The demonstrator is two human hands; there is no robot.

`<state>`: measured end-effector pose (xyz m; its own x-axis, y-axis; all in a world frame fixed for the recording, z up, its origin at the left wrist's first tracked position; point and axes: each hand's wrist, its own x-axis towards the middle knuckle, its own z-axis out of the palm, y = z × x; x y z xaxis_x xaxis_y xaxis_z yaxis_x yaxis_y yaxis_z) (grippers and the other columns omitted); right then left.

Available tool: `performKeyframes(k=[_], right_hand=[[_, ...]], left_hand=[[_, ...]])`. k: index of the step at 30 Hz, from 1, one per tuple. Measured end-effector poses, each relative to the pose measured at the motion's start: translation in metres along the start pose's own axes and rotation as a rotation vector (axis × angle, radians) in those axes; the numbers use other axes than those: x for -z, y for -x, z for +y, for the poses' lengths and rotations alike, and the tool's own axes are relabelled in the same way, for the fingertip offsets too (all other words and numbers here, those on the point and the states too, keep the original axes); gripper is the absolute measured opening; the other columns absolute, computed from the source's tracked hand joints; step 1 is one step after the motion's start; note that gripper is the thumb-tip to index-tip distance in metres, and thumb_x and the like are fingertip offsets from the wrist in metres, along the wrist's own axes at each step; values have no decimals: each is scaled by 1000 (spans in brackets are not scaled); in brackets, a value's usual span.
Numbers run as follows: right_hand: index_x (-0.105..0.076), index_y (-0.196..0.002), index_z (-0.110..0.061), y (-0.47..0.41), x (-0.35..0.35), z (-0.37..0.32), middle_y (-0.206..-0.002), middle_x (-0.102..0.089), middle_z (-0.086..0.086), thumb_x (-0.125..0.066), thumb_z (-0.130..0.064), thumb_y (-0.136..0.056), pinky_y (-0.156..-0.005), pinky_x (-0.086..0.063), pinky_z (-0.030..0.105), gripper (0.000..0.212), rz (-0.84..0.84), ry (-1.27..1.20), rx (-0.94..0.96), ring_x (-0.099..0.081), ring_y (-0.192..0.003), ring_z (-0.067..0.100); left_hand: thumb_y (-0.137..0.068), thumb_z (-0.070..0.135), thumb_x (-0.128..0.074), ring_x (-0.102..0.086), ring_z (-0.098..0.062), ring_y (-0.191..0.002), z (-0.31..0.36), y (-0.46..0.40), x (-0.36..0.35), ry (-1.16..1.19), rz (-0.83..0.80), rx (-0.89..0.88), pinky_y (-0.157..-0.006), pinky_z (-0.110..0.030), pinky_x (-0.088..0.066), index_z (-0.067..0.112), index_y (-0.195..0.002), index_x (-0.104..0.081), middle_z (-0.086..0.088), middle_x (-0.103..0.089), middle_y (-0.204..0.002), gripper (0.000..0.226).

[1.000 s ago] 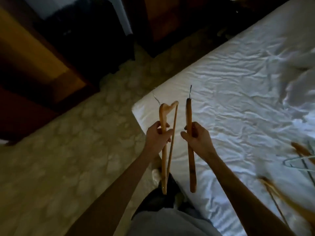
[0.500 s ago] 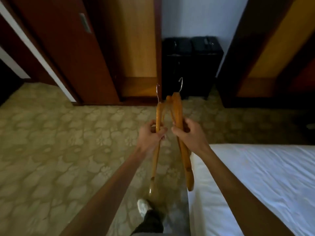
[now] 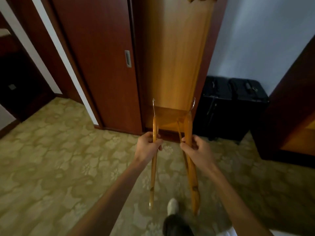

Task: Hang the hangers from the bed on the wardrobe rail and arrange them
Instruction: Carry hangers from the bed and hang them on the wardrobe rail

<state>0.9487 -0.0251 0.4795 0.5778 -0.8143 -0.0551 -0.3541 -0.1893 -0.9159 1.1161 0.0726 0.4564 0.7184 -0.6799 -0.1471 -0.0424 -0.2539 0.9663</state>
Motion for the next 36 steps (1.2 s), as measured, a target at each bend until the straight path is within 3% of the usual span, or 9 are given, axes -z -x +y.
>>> performKeyframes(k=[6,10,14,22,31,36], right_hand=[[-68,-103,-28,-156,-19,-12,-96,-70,-9,-72,-32,-89,-72,-51,21,15,13,-28,17,-68,-88,7],[-65,-113,-26,-263,-23,-43,-106,-66,-10,-69,-34,-92,-81,-51,23,23,-35,-61,27,-64,-98,7],[-65,-108,-27,-359,-26,-77,-98,-68,-7,-69,-34,-92,-83,-51,28,18,-27,-76,42,-66,-94,12],[-64,-112,-26,-501,-37,-121,-101,-68,-3,-65,-36,-94,-77,-47,20,21,9,-64,61,-64,-95,10],[-67,-109,-25,-677,-52,-175,-94,-68,-5,-64,-36,-95,-78,-47,20,19,183,-25,89,-65,-93,9],[-68,-110,-23,-767,-41,-238,-93,-70,-6,-64,-35,-95,-76,-46,21,20,305,-35,124,-67,-89,7]], left_hand=[[-87,9,-68,-62,-9,-53,21,-163,14,-30,-11,-48,-53,-22,-48,10,-92,-67,-3,-68,-60,5],[-88,10,-68,-65,-12,-60,58,-269,21,-27,-14,-60,-60,-26,-53,12,-94,-68,-4,-69,-68,6],[-90,15,-69,-63,-9,-56,100,-366,24,-39,-17,-115,-60,-28,-50,12,-96,-68,-3,-69,-67,7],[-91,15,-67,-63,-9,-59,148,-517,15,2,-44,-143,-62,-26,-50,10,-101,-68,-3,-69,-70,11],[-92,17,-67,-65,-4,-59,224,-710,1,-2,-186,-302,-57,-16,-52,9,-101,-69,2,-69,-70,13],[-93,23,-67,-64,-10,-62,306,-804,4,51,-276,-358,-64,-27,-53,11,-98,-71,3,-69,-67,13]])
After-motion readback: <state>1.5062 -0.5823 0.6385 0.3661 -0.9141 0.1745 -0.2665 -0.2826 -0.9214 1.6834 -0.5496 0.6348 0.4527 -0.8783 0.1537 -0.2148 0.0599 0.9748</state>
